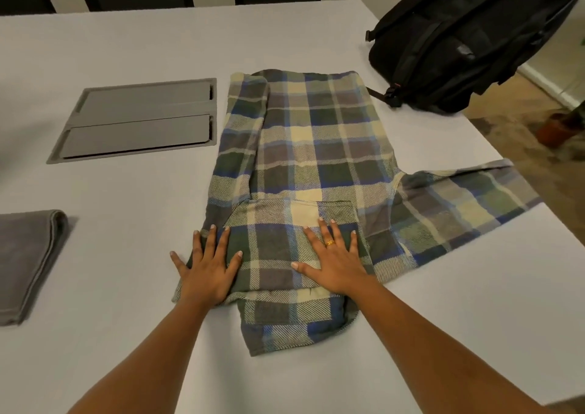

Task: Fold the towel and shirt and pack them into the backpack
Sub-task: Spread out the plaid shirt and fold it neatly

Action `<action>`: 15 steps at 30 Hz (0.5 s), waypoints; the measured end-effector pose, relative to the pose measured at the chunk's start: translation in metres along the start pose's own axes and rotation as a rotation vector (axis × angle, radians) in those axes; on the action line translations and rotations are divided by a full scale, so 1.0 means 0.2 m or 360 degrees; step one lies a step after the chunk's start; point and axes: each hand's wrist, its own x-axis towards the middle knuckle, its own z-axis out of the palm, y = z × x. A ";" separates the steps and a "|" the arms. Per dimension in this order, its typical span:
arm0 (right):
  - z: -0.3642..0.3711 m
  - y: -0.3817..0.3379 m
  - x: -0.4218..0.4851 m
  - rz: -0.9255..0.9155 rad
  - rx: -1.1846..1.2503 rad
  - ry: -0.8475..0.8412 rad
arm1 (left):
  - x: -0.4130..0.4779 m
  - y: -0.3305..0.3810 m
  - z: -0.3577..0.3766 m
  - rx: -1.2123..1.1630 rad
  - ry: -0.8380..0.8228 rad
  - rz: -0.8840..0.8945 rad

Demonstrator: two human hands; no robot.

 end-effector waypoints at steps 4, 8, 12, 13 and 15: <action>0.03 -0.07 -0.01 0.0073 0.0035 -0.0006 | -0.02 0.09 -0.05 -0.0183 0.0149 -0.0077; 0.00 -0.08 -0.05 0.0001 0.0184 0.0004 | -0.06 0.33 -0.06 -0.0156 0.0308 0.0160; -0.09 0.08 -0.12 0.0134 0.0312 0.0505 | -0.08 0.56 0.01 -0.0133 0.0246 0.0354; -0.12 0.14 -0.13 0.0243 0.0255 0.0563 | -0.08 0.61 0.03 -0.0116 0.0219 0.0364; -0.14 0.25 -0.14 0.0387 0.0197 0.0484 | -0.09 0.68 0.07 -0.0022 0.0162 0.0364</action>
